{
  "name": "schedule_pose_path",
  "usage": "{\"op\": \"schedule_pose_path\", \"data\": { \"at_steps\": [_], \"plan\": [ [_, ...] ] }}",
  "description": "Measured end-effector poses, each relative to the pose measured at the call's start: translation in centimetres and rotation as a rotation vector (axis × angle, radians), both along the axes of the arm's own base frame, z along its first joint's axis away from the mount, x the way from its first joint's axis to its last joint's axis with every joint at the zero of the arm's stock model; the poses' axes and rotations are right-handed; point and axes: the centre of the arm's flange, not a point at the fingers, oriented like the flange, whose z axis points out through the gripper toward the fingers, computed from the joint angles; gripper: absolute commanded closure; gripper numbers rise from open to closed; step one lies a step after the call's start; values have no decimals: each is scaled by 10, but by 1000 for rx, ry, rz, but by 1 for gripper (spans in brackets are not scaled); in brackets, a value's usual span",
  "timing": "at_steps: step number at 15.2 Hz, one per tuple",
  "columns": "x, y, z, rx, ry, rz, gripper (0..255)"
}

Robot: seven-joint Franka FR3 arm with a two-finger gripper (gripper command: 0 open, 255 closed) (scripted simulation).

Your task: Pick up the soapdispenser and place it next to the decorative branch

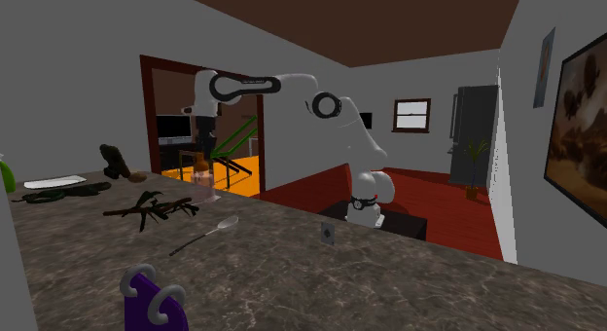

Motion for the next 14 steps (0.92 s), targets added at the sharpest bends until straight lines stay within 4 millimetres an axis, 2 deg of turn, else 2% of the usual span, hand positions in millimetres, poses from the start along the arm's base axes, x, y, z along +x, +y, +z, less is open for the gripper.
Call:
{"op": "schedule_pose_path", "data": {
  "at_steps": [14],
  "plan": [
    [-2, -2, -74, 0, 0, 0, 255]
  ]
}}
